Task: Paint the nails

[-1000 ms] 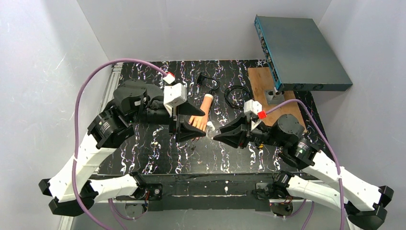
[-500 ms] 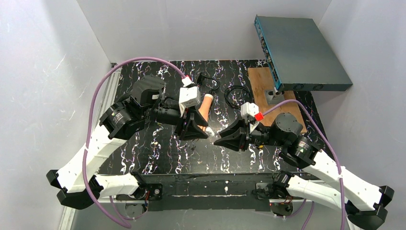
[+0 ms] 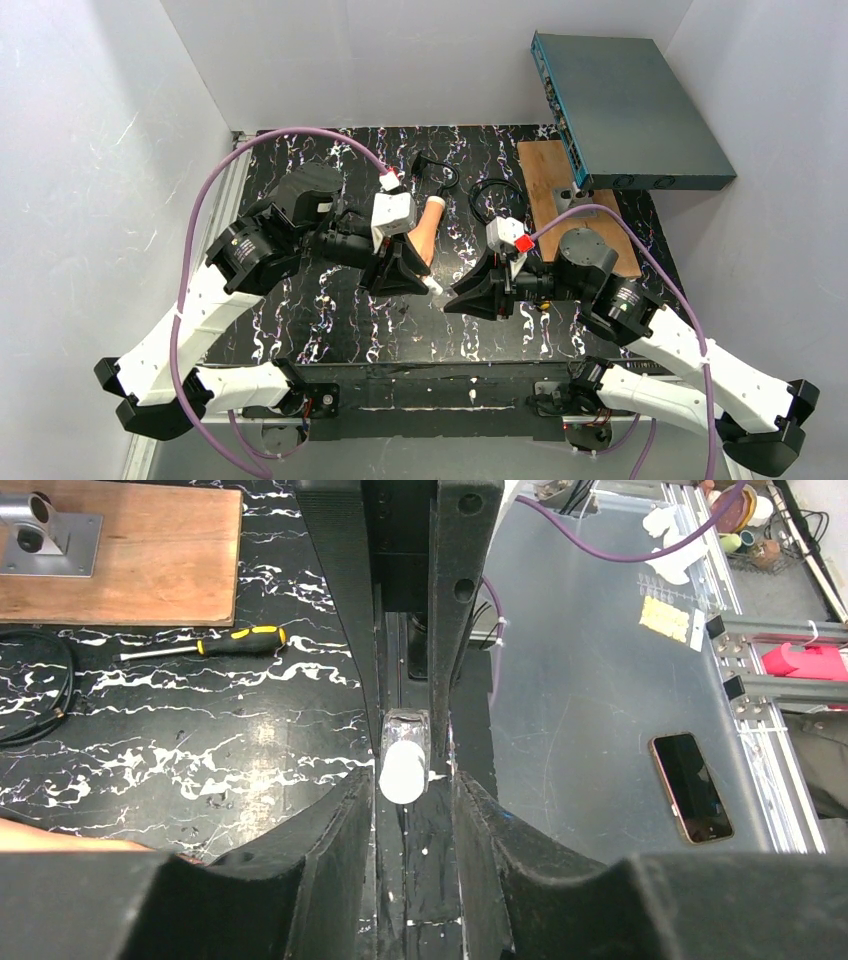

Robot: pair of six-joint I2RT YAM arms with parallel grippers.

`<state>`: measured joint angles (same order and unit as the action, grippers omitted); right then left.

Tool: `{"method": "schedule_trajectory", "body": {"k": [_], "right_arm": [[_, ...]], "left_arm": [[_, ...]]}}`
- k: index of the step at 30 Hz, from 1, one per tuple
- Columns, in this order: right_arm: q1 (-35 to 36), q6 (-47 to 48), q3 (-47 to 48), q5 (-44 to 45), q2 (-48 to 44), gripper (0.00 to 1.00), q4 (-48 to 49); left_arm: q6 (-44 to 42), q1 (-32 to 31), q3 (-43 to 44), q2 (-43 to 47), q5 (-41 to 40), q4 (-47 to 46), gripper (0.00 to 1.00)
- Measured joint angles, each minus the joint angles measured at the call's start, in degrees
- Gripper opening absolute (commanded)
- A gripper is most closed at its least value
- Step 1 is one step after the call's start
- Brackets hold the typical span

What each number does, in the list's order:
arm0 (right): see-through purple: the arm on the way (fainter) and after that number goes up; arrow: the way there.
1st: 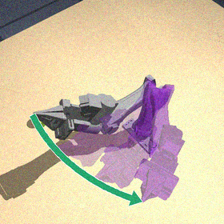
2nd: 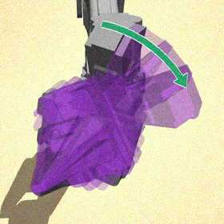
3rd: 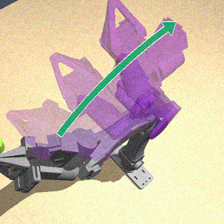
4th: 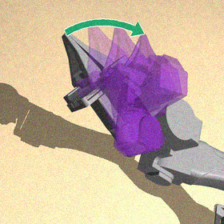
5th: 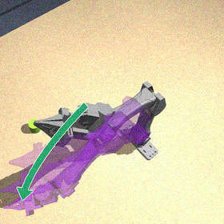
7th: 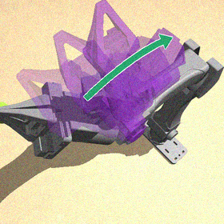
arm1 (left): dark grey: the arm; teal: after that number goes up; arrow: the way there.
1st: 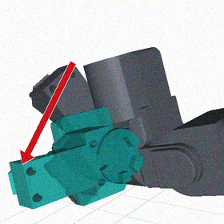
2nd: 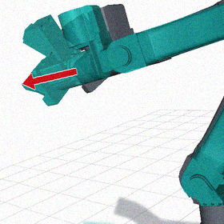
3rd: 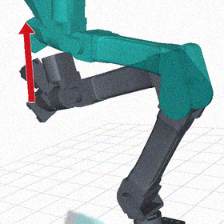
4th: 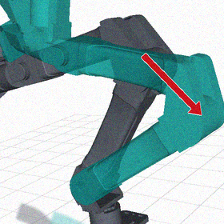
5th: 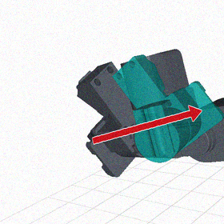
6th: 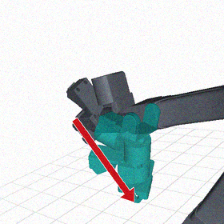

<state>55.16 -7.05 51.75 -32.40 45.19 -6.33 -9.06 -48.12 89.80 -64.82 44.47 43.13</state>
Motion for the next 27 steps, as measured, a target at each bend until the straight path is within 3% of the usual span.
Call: {"method": "schedule_trajectory", "body": {"k": [17,21,23,27], "right_arm": [[0.00,-0.04,0.63,-1.16,2.45,0.01,0.48],[0.00,-0.07,0.66,-1.44,2.84,0.01,0.52],[-0.02,-0.07,0.66,-1.44,2.99,0.01,0.20],[-0.02,-0.07,0.66,-1.44,3.26,0.01,-0.24]], "left_arm": [[-1.11,-0.57,-2.75,-0.55,-0.26,0.13,0.24],[-0.96,-0.81,-3.34,-0.72,-0.79,-0.11,0.14],[-0.98,-0.96,-3.82,-0.72,-1.14,-0.33,0.02],[-0.92,-1.36,-4.07,-0.79,-2.14,-0.22,0.00]]}}
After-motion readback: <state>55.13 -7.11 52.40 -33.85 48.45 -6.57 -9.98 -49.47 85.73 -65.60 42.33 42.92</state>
